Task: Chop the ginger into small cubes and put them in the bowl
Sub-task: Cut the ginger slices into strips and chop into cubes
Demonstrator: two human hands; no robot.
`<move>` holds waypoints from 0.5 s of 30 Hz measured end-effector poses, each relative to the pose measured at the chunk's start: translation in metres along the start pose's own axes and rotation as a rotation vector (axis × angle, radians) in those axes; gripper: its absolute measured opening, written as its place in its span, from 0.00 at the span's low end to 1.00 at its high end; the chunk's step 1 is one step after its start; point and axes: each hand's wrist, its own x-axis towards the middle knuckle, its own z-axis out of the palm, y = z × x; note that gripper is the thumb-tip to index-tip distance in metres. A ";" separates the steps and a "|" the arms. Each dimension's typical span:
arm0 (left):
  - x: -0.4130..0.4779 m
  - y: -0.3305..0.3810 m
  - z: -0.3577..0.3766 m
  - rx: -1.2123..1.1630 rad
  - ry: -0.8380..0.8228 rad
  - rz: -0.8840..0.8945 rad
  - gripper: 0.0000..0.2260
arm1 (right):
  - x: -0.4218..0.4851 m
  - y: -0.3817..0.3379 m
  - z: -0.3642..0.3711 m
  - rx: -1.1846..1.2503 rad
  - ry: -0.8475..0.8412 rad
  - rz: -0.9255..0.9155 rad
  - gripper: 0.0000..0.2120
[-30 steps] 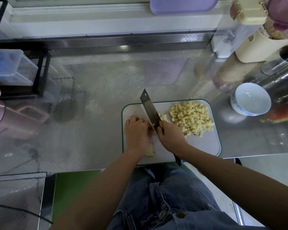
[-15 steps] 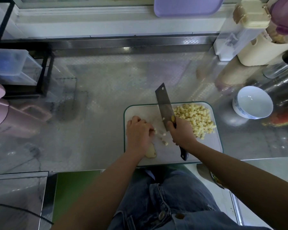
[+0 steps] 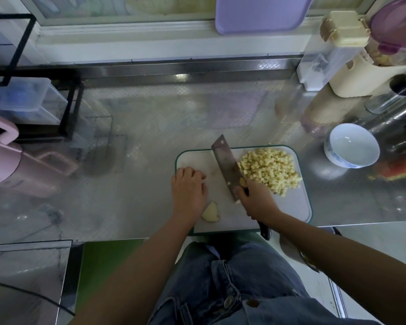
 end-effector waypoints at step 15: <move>0.001 0.003 0.003 0.035 -0.030 0.006 0.13 | -0.012 0.021 -0.008 0.005 -0.048 -0.010 0.11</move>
